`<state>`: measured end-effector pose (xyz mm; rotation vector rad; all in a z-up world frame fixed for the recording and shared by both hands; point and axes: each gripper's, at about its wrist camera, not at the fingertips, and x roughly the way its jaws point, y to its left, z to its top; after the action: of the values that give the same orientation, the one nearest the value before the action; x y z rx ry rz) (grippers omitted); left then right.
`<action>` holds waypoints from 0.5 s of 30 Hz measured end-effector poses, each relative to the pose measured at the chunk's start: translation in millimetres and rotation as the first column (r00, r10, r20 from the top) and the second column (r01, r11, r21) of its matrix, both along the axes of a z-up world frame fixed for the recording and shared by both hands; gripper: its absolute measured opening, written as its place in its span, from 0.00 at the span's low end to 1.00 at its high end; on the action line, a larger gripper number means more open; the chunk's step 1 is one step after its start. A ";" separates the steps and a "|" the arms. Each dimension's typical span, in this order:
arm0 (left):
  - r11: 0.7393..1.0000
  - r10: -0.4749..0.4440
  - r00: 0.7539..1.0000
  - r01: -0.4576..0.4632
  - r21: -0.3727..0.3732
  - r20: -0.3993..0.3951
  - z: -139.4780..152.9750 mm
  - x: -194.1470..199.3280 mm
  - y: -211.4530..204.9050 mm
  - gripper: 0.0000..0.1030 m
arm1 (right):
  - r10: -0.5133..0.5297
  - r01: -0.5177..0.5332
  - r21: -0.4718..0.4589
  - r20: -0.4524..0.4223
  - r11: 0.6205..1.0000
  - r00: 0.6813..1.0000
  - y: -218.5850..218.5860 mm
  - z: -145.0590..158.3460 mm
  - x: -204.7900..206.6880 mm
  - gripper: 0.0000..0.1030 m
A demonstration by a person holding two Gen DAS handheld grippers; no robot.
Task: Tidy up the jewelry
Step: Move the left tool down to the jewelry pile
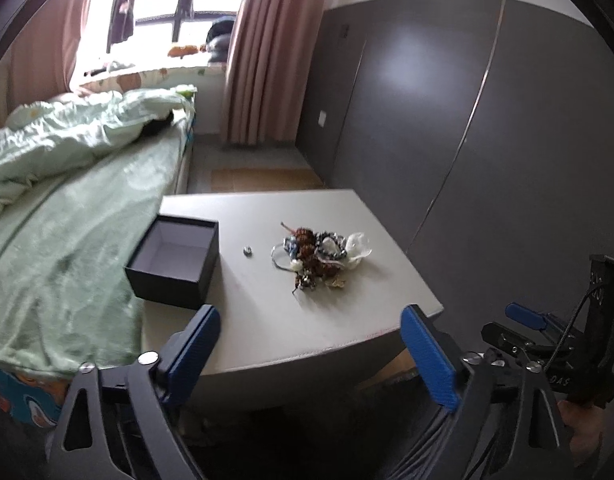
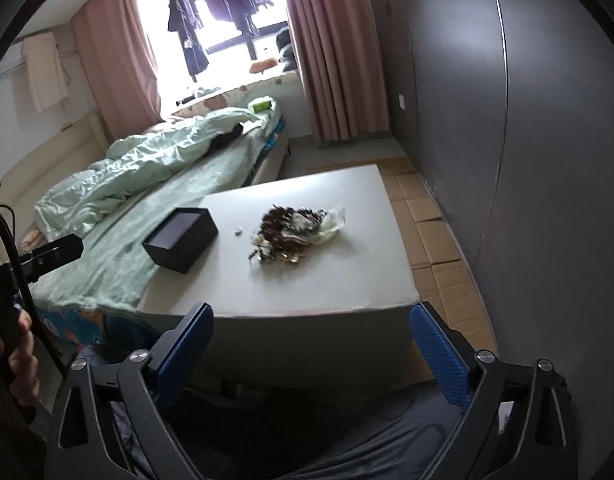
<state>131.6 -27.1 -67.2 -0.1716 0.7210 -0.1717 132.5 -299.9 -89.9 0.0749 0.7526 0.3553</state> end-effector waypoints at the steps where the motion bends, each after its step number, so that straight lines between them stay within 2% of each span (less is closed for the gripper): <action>1: 1.000 -0.001 1.000 0.001 -0.006 -0.017 -5.3 6.9 -0.1 0.82 | 0.000 0.001 0.002 -0.012 1.000 1.000 -0.3 -4.7 6.0 0.92; 7: 0.999 -0.014 0.995 0.010 -0.039 -0.100 -31.4 49.8 -1.8 0.71 | 0.001 0.001 0.025 -0.066 1.000 0.998 -0.6 -30.2 38.8 0.85; 14: 0.998 -0.043 0.990 0.035 -0.059 -0.137 -43.3 89.4 -10.7 0.68 | -0.001 0.010 0.073 -0.135 0.997 0.991 -3.2 -56.1 75.3 0.76; 15: 0.997 -0.048 0.989 0.039 -0.062 -0.140 -45.0 94.7 -12.0 0.67 | -0.002 0.014 0.078 -0.141 0.997 0.990 -4.5 -59.5 80.7 0.72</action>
<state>226.3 -39.1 -112.2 -0.2263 0.8616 -0.2245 213.2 -304.4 -149.4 0.1793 0.8773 0.3749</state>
